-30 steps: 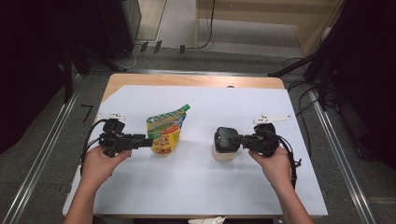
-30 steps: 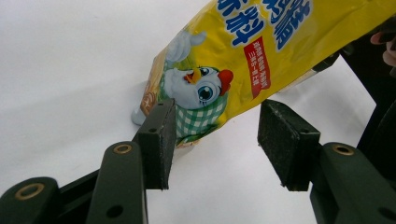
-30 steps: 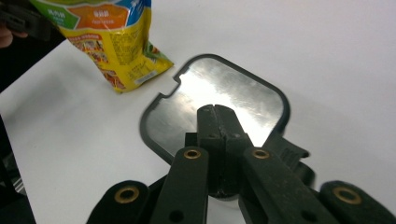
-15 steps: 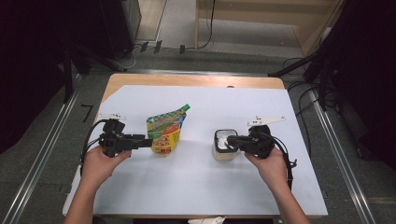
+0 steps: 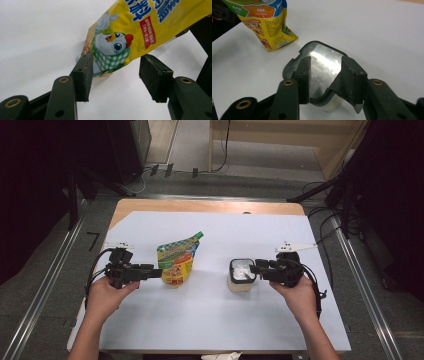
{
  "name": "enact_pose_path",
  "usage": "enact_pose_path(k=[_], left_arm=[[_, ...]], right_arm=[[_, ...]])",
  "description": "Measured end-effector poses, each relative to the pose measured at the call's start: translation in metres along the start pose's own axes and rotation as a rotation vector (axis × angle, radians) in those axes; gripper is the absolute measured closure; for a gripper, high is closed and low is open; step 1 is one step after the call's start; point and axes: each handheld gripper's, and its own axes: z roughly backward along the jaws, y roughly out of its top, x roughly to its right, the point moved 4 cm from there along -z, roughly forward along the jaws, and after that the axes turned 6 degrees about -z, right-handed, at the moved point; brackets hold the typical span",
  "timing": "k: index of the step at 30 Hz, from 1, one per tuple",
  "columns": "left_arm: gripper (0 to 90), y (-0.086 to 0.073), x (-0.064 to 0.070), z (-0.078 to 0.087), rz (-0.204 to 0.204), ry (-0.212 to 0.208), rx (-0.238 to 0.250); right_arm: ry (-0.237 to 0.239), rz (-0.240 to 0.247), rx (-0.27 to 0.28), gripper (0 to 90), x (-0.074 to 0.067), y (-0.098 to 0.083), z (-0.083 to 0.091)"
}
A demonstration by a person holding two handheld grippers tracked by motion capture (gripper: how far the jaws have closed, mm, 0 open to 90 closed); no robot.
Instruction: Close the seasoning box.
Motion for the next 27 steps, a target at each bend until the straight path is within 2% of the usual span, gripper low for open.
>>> enact_pose_path(k=[6, 15, 19, 21, 22, 27], left_arm=[[45.2, -0.001, -0.001, -0.001, 0.001, 0.010, -0.007], [44.5, -0.001, -0.002, 0.000, -0.001, 0.013, -0.005], [44.3, -0.001, -0.003, 0.000, 0.000, 0.011, -0.005], [44.1, -0.001, -0.003, 0.000, 0.001, 0.011, -0.005], [44.0, -0.001, -0.003, 0.000, 0.001, 0.012, -0.005], [43.3, -0.001, -0.003, 0.000, 0.005, 0.009, -0.001]], right_arm=[[-0.022, 0.003, 0.020, 51.9, 0.008, 0.000, 0.008], [-0.059, -0.016, 0.052, 43.5, 0.025, -0.003, 0.020], [-0.070, -0.008, 0.067, 39.3, 0.033, -0.007, 0.023], [-0.060, -0.022, 0.076, 37.5, 0.037, -0.008, 0.025], [-0.068, -0.033, 0.088, 36.5, 0.039, -0.009, 0.025], [-0.087, -0.052, 0.081, 34.1, 0.051, -0.015, 0.026]])
